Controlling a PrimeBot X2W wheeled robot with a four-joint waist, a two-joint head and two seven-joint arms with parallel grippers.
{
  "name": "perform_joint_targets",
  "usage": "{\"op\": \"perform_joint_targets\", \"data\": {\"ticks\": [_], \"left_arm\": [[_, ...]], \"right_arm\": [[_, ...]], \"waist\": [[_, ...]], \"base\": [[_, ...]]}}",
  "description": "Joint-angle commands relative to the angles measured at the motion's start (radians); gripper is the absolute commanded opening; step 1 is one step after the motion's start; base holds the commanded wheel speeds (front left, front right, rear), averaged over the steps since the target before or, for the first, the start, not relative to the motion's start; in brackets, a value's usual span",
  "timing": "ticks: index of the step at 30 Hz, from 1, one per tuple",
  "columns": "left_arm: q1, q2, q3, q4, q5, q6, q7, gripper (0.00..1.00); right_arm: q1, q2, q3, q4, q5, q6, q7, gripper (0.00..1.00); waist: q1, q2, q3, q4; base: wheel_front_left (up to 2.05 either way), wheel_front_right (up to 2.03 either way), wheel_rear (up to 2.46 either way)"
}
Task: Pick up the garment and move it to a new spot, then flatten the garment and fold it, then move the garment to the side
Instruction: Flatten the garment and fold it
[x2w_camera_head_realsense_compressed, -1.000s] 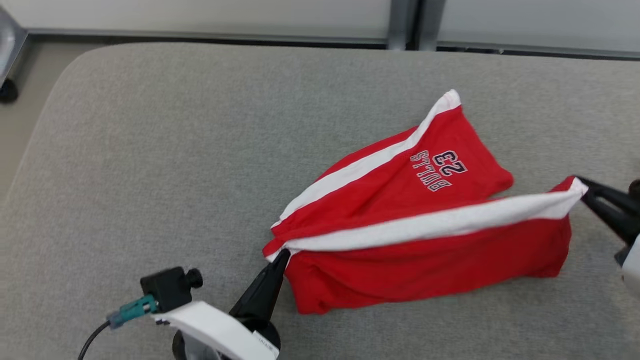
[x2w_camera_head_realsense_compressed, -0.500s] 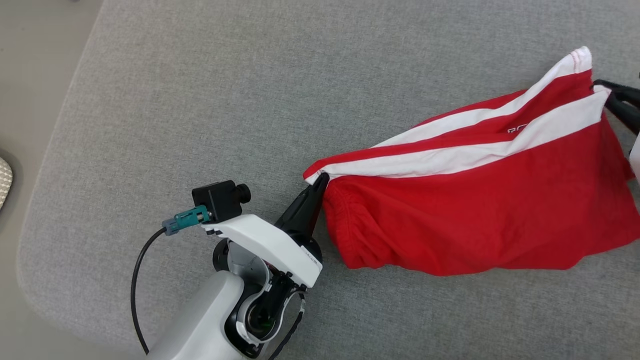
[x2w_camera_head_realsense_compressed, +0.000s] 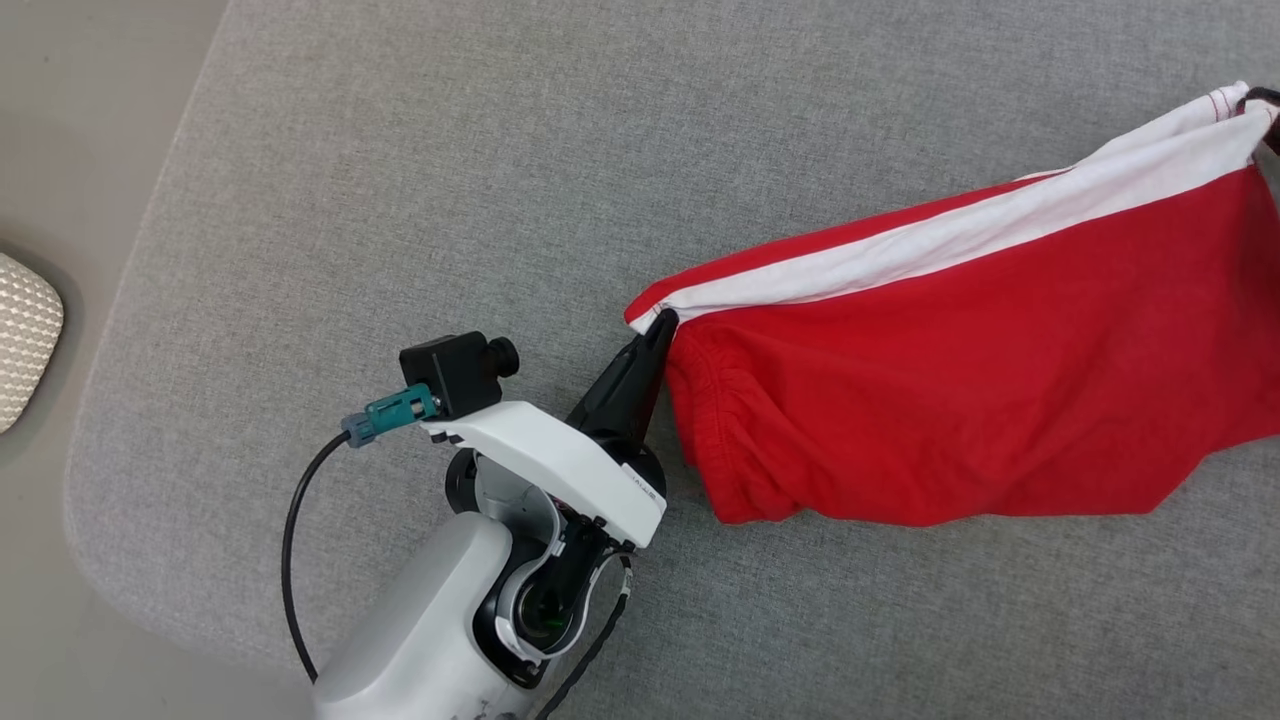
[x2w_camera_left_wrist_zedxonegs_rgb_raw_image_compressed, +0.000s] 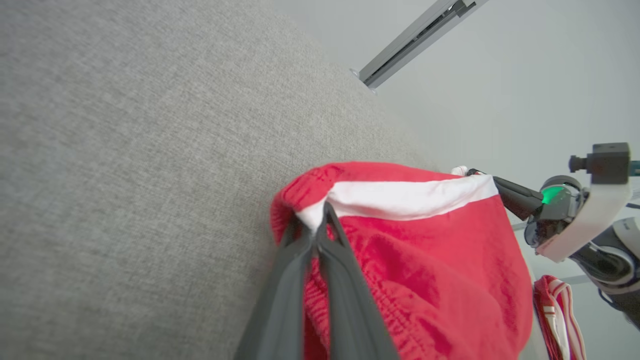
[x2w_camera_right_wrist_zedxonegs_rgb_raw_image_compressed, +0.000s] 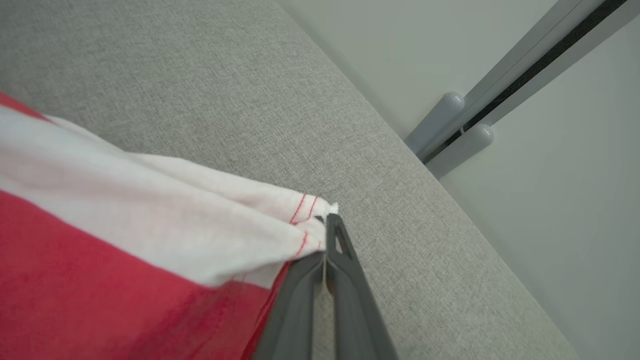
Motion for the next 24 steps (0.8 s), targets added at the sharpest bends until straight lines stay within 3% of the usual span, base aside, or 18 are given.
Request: {"op": "perform_joint_targets", "data": {"ticks": [1,6,7,8,9,10,11,12,14,21,24], "left_arm": [[-0.022,0.002,-0.002,0.010,0.002,0.004,-0.010,0.00],[-0.035,-0.003,-0.014,0.027,-0.004,0.005,-0.022,0.00],[-0.040,-0.003,-0.015,0.029,-0.004,0.008,-0.024,0.00],[-0.042,-0.003,-0.015,0.032,-0.004,0.009,-0.025,0.00],[-0.040,-0.004,-0.018,0.035,-0.001,0.011,-0.024,0.03],[-0.037,-0.002,-0.017,0.038,0.004,0.018,-0.029,0.21],[-0.031,0.000,-0.016,0.038,0.005,0.019,-0.032,0.46],[-0.021,0.002,-0.014,0.034,0.006,0.022,-0.037,1.00],[0.003,0.017,-0.008,0.026,0.015,0.034,-0.048,1.00],[0.131,0.097,-0.006,-0.094,0.166,0.148,-0.194,1.00],[0.176,0.094,-0.006,-0.139,0.226,0.187,-0.221,1.00]], "right_arm": [[-0.018,0.008,0.017,0.018,0.007,0.000,-0.015,0.00],[-0.057,0.034,0.058,0.067,0.021,0.000,-0.053,0.02],[-0.066,0.037,0.064,0.073,0.011,0.000,-0.068,0.27],[-0.073,0.041,0.067,0.084,0.001,0.000,-0.090,0.77],[-0.076,0.046,0.067,0.097,0.004,0.000,-0.104,1.00],[-0.079,0.048,0.067,0.115,-0.003,0.000,-0.114,1.00],[-0.079,0.052,0.079,0.122,-0.008,0.000,-0.112,1.00],[-0.078,0.057,0.078,0.131,0.006,0.000,-0.103,1.00],[-0.079,0.059,0.077,0.131,0.025,0.000,-0.085,1.00],[0.019,0.132,-0.075,0.140,0.313,0.000,0.125,1.00],[0.056,0.149,-0.113,0.131,0.341,0.000,0.183,1.00]], "waist": [[0.0000,0.0000,0.002,0.004],[0.0000,0.0000,0.009,0.010],[0.0000,0.0000,0.011,0.010],[0.0000,0.0000,0.010,0.009],[0.0000,0.0000,0.008,0.008],[0.0000,0.0000,0.005,0.006],[0.0000,0.0000,0.002,0.002],[0.0000,0.0000,-0.002,-0.003],[0.0000,0.0000,-0.013,-0.016],[0.0000,0.0000,-0.054,-0.066],[0.0000,0.0000,-0.044,-0.062]], "base": [[0.00,0.00,0.00],[0.00,0.00,0.00],[0.00,0.00,0.00],[0.00,0.00,0.00],[0.00,0.00,0.00],[0.00,0.00,0.00],[0.00,0.00,0.00],[0.00,0.00,0.00],[0.00,0.00,0.00],[0.00,0.00,0.00],[0.00,0.00,0.00]]}}
